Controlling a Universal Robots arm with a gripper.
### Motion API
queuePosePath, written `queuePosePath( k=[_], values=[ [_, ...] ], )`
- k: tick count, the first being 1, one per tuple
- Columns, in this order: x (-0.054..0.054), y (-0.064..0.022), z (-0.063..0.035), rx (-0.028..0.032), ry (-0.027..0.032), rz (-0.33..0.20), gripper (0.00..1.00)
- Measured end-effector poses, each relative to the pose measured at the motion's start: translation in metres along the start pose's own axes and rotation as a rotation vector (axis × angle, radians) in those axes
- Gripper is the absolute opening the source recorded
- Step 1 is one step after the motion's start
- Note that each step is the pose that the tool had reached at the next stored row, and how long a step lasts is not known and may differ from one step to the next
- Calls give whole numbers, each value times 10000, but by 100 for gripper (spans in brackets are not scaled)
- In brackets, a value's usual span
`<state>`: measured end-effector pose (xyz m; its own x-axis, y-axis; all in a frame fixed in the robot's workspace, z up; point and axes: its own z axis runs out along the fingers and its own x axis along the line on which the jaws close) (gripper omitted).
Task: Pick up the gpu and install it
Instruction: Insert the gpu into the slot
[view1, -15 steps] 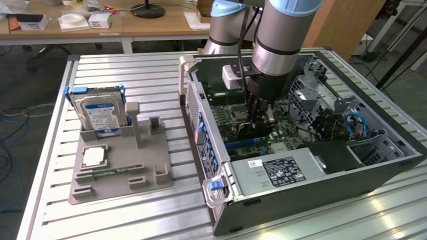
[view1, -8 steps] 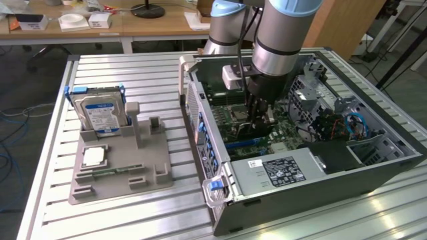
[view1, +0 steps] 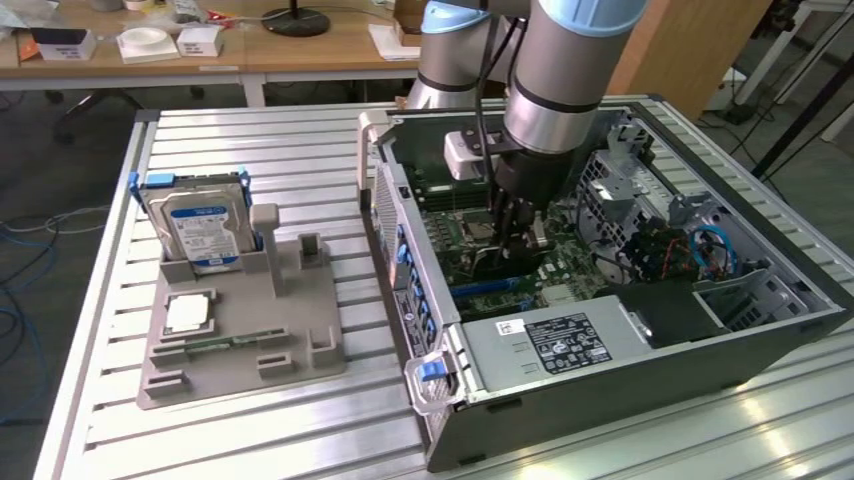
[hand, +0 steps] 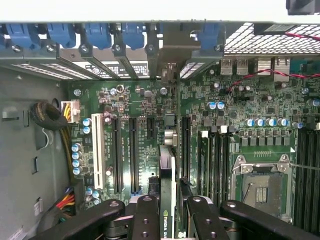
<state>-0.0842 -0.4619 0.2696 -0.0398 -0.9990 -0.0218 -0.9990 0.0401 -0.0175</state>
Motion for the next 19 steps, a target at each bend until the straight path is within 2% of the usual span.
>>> queuePosePath(
  k=[6, 12, 19],
  values=[
    [-1, 1, 13, 0, -5, 3, 26],
    [2, 0, 96, -1, -1, 3, 26],
    [1, 1, 101, -2, -2, 4, 26]
  ],
)
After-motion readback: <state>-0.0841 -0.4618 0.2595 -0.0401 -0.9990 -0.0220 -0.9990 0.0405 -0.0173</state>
